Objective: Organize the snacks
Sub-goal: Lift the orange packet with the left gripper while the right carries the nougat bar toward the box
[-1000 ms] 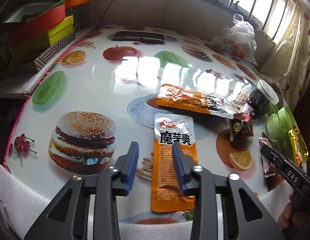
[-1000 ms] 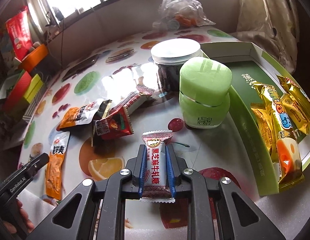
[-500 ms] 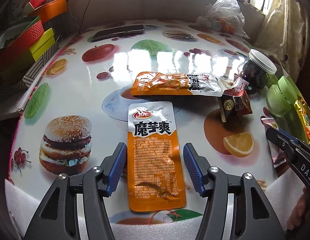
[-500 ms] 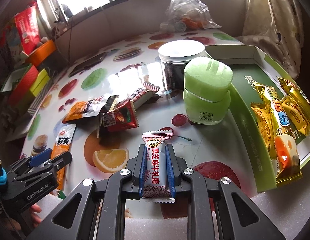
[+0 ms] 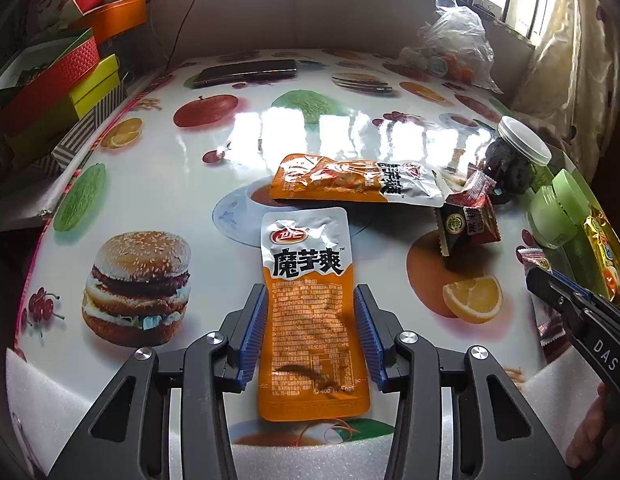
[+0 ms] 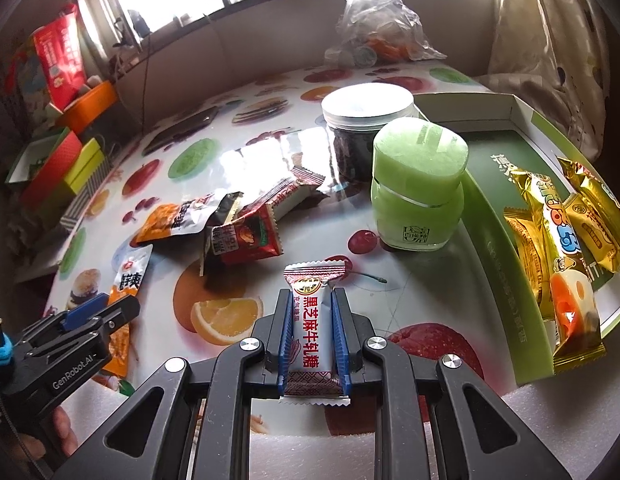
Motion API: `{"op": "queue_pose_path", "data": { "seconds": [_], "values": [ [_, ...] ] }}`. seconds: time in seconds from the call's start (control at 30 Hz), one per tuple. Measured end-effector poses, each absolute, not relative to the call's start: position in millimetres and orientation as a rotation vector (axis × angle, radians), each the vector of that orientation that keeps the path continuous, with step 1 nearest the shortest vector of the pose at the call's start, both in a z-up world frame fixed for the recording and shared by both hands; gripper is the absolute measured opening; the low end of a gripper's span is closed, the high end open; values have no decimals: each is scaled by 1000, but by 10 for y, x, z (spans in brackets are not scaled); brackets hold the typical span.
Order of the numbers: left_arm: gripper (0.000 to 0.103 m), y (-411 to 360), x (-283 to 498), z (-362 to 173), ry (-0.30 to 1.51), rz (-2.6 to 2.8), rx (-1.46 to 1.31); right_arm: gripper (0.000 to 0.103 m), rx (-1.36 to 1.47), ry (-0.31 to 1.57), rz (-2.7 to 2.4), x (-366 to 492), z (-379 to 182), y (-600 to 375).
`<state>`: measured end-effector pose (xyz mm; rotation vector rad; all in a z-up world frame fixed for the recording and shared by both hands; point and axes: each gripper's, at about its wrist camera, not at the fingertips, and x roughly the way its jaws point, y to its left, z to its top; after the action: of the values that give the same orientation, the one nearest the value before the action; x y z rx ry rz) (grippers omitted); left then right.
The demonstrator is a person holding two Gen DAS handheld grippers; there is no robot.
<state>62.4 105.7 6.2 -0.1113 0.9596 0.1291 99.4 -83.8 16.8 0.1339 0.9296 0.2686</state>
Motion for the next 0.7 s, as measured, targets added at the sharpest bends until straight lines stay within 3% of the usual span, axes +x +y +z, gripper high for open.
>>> {"op": "queue_pose_path", "data": {
  "seconds": [0.7],
  "values": [
    [44,776,438,459,880,55,-105,18,133,858,341,851,487,-878]
  ]
}}
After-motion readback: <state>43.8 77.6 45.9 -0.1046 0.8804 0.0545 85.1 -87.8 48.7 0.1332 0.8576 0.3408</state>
